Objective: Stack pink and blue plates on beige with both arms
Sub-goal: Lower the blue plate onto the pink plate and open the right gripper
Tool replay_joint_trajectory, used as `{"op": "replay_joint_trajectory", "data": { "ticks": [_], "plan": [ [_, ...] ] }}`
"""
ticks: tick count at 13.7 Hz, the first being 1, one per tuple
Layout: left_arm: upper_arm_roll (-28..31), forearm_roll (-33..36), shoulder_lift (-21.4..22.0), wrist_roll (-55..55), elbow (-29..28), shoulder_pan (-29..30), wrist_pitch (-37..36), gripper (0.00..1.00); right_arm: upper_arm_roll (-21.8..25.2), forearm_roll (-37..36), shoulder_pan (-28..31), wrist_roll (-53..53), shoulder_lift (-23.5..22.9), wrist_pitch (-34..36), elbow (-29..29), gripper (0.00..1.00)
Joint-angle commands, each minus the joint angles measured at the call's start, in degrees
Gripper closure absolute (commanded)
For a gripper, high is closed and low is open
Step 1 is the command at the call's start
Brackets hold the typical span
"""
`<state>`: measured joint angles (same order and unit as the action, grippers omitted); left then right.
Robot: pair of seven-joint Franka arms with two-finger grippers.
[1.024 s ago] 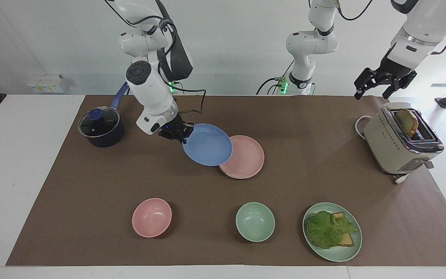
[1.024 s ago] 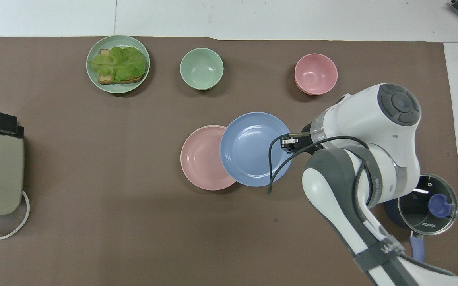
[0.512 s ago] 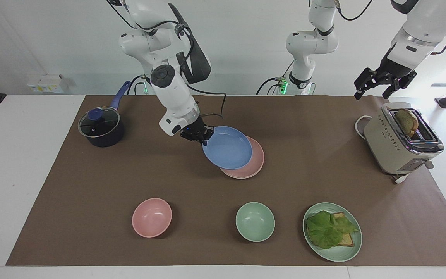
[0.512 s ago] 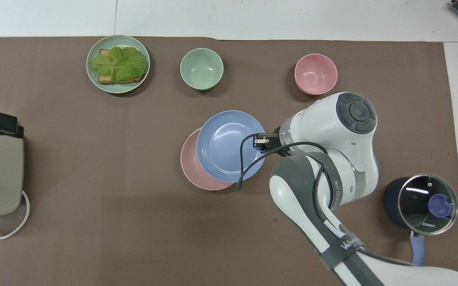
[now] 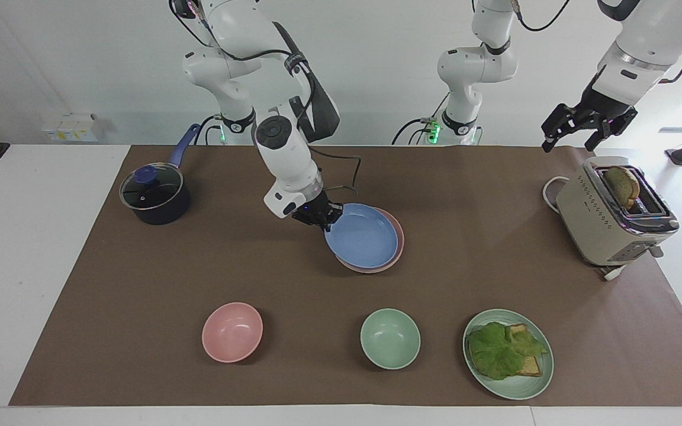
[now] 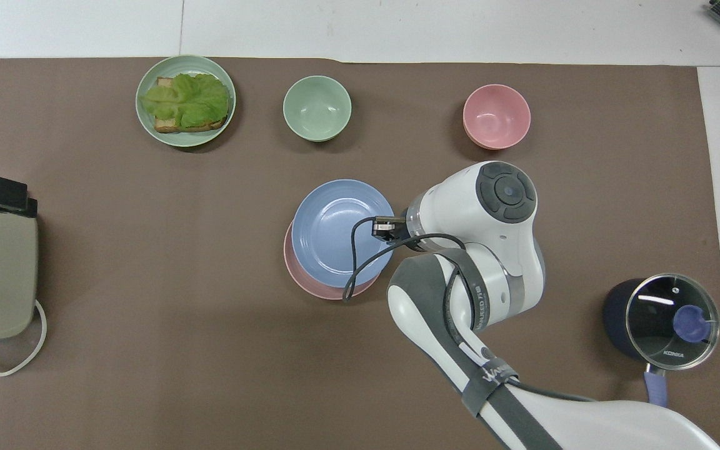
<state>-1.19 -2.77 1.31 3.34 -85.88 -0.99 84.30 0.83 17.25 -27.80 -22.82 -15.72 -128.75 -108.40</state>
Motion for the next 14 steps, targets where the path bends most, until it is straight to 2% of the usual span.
{"op": "replay_joint_trajectory", "data": {
  "ticks": [1,14],
  "plan": [
    [-0.22,0.92,0.54,-0.17,-0.08,0.29,-0.98,0.00,0.05,2.43,-0.67,-0.73,-1.16,-1.68,0.04,1.00],
    [-0.22,0.92,0.54,-0.17,-0.08,0.29,-0.98,0.00,0.05,2.79,-0.76,0.76,-3.00,-3.61,-1.11,1.00]
  ]
}}
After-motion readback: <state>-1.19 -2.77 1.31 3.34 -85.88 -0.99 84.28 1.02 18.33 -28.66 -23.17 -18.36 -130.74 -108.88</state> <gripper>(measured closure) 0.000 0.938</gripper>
